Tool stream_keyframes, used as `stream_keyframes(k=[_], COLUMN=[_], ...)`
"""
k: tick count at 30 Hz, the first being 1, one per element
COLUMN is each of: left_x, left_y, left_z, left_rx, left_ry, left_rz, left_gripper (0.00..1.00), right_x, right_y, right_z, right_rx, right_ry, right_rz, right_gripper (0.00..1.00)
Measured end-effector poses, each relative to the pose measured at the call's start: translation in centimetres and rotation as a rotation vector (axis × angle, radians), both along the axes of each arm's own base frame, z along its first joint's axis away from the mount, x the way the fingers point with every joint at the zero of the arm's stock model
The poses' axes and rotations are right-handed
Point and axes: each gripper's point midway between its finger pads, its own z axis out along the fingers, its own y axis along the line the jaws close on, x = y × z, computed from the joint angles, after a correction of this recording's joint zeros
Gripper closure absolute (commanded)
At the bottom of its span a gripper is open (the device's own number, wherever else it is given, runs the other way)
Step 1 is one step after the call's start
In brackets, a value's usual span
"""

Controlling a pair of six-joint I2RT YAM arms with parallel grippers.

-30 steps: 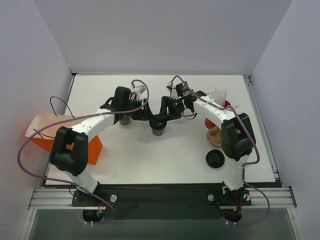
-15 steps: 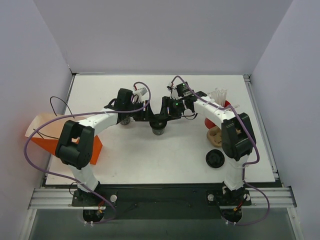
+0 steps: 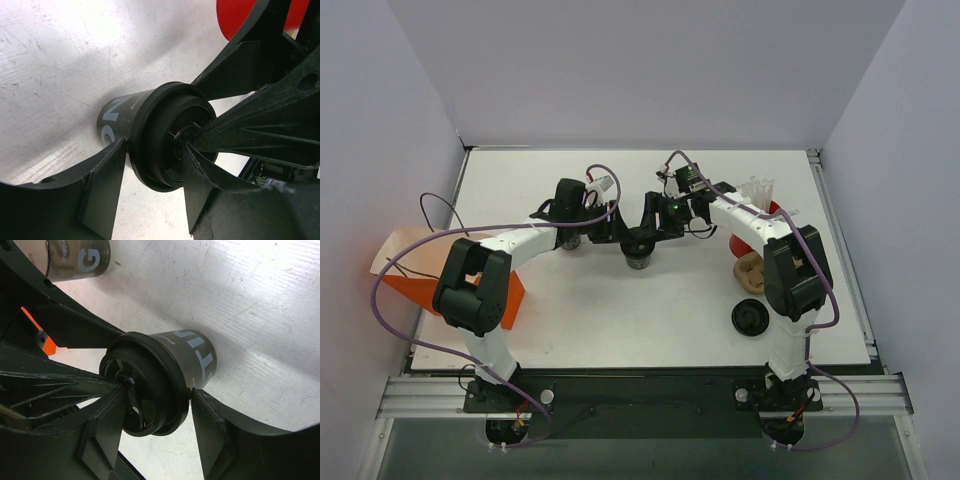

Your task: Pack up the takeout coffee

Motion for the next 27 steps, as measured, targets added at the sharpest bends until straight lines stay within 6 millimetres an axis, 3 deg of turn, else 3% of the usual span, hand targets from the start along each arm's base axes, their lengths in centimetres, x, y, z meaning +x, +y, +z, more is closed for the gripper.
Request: stream_keyframes(k=[13,20,27], left_x=[0.2,0.4,0.2], left_y=[0.1,0.2,0.4], left_z=[-0.1,-0.3,-0.3], left_rx=[0.008,0.022,0.009], left_ry=[0.003,0.006,0.007], left_rz=[0.019,0.039,0.081], left_gripper=[0.44,0.45,0.44], right_x=[-0.3,-0.9,-0.9], right_y=[-0.7,-0.3,-0.3], right_z=[-0.6,-1.0,-1.1], right_rx=[0.039,0.093,0.112], right_ry=[0.045,0.053,0.030], right_rz=[-0.053,-0.071,-0.042], right_gripper=[0.50,0.73,0.79])
